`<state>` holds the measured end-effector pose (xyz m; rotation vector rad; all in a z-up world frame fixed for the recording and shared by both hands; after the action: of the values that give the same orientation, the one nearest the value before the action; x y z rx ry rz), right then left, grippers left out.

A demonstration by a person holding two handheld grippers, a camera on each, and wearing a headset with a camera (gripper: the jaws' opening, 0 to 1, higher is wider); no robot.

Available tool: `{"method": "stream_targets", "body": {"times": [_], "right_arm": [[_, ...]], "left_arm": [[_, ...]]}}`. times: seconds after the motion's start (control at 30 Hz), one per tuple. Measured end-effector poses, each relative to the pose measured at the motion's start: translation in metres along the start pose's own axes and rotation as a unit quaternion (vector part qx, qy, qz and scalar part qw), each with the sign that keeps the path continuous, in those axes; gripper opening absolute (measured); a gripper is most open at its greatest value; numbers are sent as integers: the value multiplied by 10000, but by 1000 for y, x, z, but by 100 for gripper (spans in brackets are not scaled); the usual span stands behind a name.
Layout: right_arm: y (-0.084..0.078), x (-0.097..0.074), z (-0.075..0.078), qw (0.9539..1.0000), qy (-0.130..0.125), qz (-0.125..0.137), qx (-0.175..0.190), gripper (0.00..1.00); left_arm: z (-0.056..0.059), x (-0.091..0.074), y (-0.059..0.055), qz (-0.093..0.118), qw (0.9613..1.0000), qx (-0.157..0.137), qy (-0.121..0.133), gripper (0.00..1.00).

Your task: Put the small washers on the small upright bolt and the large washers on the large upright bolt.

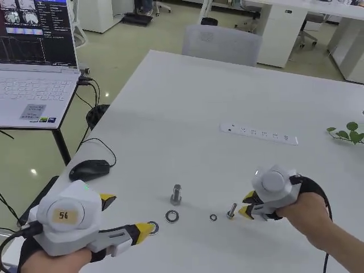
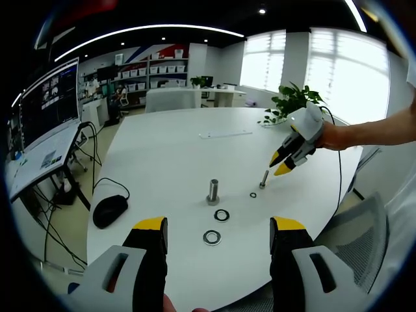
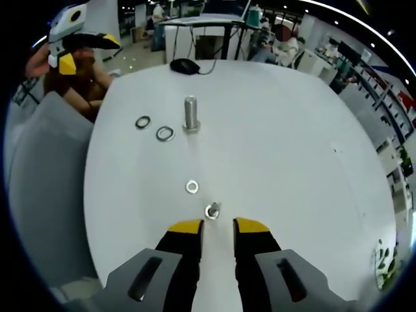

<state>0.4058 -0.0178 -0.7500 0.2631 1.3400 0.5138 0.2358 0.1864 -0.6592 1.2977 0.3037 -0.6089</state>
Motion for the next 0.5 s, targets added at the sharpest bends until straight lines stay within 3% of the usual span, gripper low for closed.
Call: {"method": "stream_targets", "body": {"times": [0.17,0.5], "right_arm": [[11,0,-9,9999,26,85,-135,20],[35,16,-29,9989,269,175,-340,20]], "left_arm": [[-1,-1,0,17,10000,5,10,63],[-2,-5,-2,38,10000,-28,41,63]]}}
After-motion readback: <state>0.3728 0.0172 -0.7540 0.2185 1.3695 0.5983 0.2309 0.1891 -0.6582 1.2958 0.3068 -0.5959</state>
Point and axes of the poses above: the centre of the closed fingertips' face, and the gripper's own axes: x roughly forward along the fingers, z roughly to its right, y roughly out of its top, the point moved 1 cm from there along -x, roughly backward along the fingers, and after that the axes turned 11 degrees about -x, right-handed, at the moved point
